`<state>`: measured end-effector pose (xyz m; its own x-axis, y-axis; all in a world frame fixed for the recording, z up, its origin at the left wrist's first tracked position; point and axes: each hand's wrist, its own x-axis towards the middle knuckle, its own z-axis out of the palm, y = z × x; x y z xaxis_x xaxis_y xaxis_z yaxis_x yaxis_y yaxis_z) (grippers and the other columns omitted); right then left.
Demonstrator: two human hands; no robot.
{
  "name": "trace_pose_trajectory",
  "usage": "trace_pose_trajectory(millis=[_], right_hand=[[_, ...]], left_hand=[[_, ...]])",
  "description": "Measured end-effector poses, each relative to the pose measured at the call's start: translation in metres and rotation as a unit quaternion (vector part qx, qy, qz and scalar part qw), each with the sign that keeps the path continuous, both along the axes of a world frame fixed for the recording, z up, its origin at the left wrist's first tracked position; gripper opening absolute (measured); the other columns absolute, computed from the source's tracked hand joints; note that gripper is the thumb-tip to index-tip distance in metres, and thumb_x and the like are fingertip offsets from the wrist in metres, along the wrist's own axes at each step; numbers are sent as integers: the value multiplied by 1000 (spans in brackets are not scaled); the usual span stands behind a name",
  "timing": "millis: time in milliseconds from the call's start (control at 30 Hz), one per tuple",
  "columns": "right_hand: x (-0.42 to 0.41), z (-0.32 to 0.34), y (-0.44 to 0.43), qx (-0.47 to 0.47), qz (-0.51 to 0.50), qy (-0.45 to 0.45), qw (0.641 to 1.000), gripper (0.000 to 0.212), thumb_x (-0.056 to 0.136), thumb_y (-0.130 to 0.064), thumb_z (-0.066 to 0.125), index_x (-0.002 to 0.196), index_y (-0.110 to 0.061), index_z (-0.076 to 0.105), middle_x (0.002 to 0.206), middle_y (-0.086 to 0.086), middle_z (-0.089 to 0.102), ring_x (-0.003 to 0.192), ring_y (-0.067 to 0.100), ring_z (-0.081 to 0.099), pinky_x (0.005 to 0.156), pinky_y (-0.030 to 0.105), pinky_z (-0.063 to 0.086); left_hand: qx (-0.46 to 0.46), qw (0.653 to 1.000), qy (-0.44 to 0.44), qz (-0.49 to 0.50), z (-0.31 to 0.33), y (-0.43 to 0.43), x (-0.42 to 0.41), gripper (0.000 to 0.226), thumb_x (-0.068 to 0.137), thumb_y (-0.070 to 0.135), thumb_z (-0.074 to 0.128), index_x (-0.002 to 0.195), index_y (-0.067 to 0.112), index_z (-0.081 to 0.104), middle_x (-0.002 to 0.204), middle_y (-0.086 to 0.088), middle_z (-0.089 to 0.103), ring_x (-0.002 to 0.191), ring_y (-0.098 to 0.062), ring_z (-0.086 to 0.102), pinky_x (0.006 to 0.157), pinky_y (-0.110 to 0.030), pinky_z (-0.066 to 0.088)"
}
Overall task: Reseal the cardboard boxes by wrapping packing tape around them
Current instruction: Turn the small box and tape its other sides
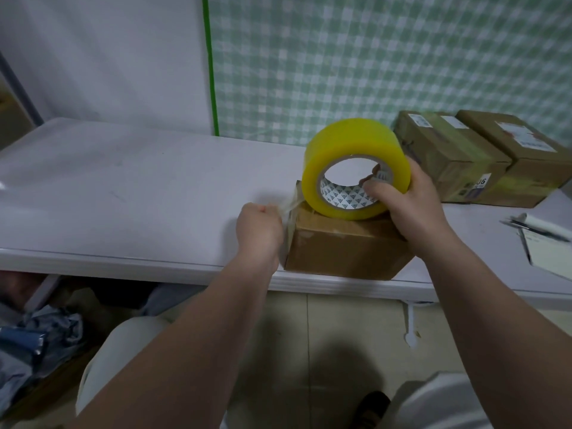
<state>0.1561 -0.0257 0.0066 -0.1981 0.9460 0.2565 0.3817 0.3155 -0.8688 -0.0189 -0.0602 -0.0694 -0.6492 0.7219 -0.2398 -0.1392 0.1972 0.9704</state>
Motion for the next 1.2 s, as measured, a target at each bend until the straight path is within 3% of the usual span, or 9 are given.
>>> trace_pose_trajectory(millis=[200, 300, 433, 533, 600, 700, 833, 1000, 1200], right_hand=[[-1, 1, -3, 5, 0, 3, 1000, 23, 72, -29, 64, 94, -32, 58, 103, 12, 66, 93, 21, 63, 78, 37, 50], [0, 1, -3, 6, 3, 8, 1000, 24, 73, -27, 67, 91, -37, 56, 100, 4, 66, 88, 13, 62, 76, 31, 50], [1, -1, -1, 11, 5, 12, 1000, 27, 81, -16, 70, 90, -37, 56, 90, -5, 62, 81, 6, 59, 75, 31, 49], [0, -1, -1, 6, 1, 15, 1000, 29, 83, -13, 69, 92, -37, 55, 93, -1, 62, 82, 7, 60, 77, 33, 50], [0, -1, -1, 7, 0, 11, 1000, 29, 84, -12, 69, 90, -36, 55, 91, -2, 60, 81, 8, 59, 77, 36, 51], [0, 0, -2, 5, 0, 11, 1000, 24, 75, -22, 70, 87, -36, 55, 88, -4, 59, 80, 9, 59, 75, 34, 50], [-3, 1, -4, -2, -6, 9, 1000, 23, 67, -30, 64, 87, -36, 55, 94, 1, 62, 85, 13, 60, 77, 35, 50], [-3, 0, -4, 1, 0, 7, 1000, 23, 68, -30, 65, 88, -35, 56, 106, 13, 64, 96, 23, 63, 83, 43, 51], [-2, -1, -4, -3, 4, 9, 1000, 27, 74, -22, 72, 90, -36, 55, 109, 11, 65, 91, 15, 62, 79, 33, 51]], left_hand=[[-20, 995, 85, -54, -6, 0, 12, 41, 92, 12, 42, 53, 12, 34, 51, -3, 34, 49, -19, 31, 49, -26, 24], [-51, 992, 54, -99, -6, -1, 14, 27, 98, 25, 38, 76, 14, 49, 72, -7, 52, 64, -21, 47, 57, -30, 37], [-120, 979, 5, -166, -6, -6, 11, 14, 99, 25, 33, 105, 15, 39, 88, -6, 48, 67, -16, 42, 47, -26, 33], [-68, 989, 86, -99, -3, -8, 8, 22, 94, 11, 38, 110, 15, 52, 102, -4, 58, 88, -22, 56, 68, -33, 48], [28, 998, 42, -34, 7, -8, 4, 30, 88, 7, 43, 110, 10, 63, 114, -7, 64, 108, -25, 59, 92, -37, 48], [105, 980, -57, -157, 23, -14, 10, 64, 68, 16, 54, 132, 7, 50, 131, -13, 56, 122, -27, 53, 102, -40, 43], [131, 961, -16, -242, 16, -27, 27, 75, 68, 21, 61, 140, 30, 40, 123, 6, 63, 114, -14, 58, 99, -42, 46], [134, 964, 37, -225, 11, -29, 32, 76, 73, 27, 55, 145, 31, 33, 116, 11, 64, 107, -6, 60, 98, -35, 48], [63, 964, -10, -260, 7, -30, 25, 85, 63, 50, 61, 142, 30, 37, 131, 8, 57, 122, -11, 50, 102, -31, 39]])
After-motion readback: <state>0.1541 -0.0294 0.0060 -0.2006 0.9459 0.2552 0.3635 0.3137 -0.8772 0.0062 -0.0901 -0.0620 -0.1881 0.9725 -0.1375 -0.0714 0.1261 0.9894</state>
